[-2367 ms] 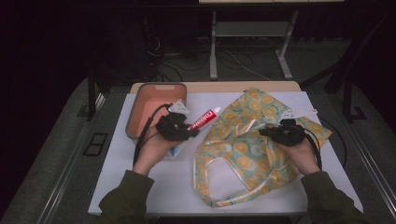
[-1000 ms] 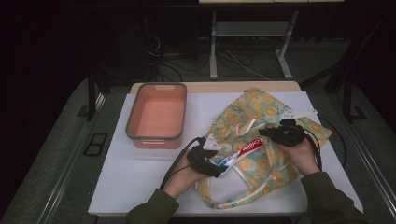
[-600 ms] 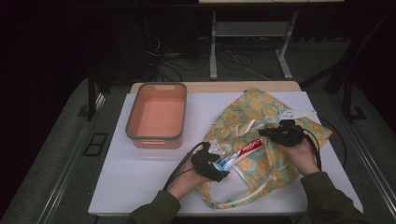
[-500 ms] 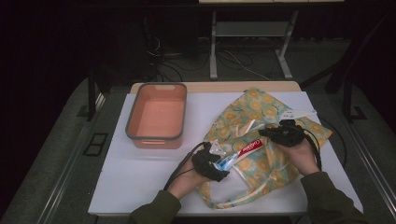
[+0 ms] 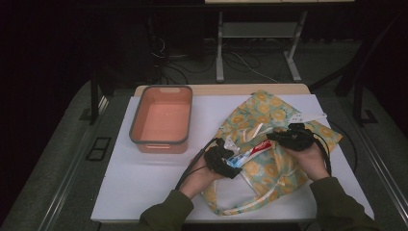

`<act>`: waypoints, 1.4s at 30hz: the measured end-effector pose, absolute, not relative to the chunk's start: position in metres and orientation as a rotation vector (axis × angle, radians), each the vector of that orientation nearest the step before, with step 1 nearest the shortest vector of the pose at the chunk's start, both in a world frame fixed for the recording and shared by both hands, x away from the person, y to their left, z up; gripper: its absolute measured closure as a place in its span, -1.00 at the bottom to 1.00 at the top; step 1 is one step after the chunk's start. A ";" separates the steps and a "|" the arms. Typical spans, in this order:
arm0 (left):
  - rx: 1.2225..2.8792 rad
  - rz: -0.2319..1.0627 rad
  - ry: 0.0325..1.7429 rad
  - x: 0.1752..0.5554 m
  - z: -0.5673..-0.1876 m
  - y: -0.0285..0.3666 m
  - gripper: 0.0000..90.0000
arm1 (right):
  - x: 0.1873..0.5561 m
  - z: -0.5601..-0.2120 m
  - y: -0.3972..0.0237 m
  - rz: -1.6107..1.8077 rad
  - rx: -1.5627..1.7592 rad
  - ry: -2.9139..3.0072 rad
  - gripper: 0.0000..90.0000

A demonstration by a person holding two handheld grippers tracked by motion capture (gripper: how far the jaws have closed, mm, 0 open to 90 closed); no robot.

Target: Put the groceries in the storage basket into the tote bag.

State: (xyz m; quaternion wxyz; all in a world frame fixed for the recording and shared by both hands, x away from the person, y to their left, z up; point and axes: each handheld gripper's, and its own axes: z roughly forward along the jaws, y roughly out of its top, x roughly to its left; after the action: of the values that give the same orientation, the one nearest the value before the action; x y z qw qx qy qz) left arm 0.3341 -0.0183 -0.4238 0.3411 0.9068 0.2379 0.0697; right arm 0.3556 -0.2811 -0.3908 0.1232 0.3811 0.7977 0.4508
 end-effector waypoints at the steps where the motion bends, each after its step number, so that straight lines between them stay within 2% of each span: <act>1: 2.351 0.185 0.626 0.338 -0.423 -0.022 -0.27 | 0.356 -0.391 -0.281 1.315 1.112 2.326 0.97; 6: 2.334 0.212 0.647 0.356 -0.421 -0.043 -0.28 | 0.356 -0.390 -0.282 1.321 1.108 2.324 0.97; 14: 2.283 0.186 0.727 0.380 -0.435 -0.081 -0.28 | 0.355 -0.390 -0.284 1.321 1.114 2.322 0.97; 18: 2.278 0.178 0.734 0.383 -0.439 -0.084 -0.29 | 0.355 -0.390 -0.284 1.325 1.109 2.323 0.97; 21: 2.286 0.179 0.711 0.379 -0.438 -0.076 -0.32 | 0.355 -0.389 -0.284 1.327 1.109 2.324 0.97; 24: 2.258 0.196 0.702 0.373 -0.431 -0.063 -0.54 | 0.355 -0.390 -0.284 1.325 1.107 2.325 0.97; 29: 2.224 0.185 0.640 0.356 -0.415 -0.042 -0.71 | 0.356 -0.390 -0.283 1.323 1.106 2.325 0.97; 33: 2.188 0.199 0.628 0.339 -0.404 -0.017 -0.69 | 0.356 -0.391 -0.283 1.322 1.109 2.327 0.97; 38: 2.194 0.316 0.678 0.321 -0.405 0.019 -0.54 | 0.355 -0.390 -0.282 1.320 1.105 2.330 0.97; 42: 2.179 0.366 0.739 0.309 -0.410 0.038 -0.54 | 0.351 -0.389 -0.281 1.319 1.086 2.341 0.97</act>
State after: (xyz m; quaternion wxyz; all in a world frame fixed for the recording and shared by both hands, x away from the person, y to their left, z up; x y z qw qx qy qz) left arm 0.3093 0.0385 -0.4096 0.3950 0.8592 0.2914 0.1445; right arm 0.3505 -0.2813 -0.3889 0.1212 0.3719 0.8018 0.4518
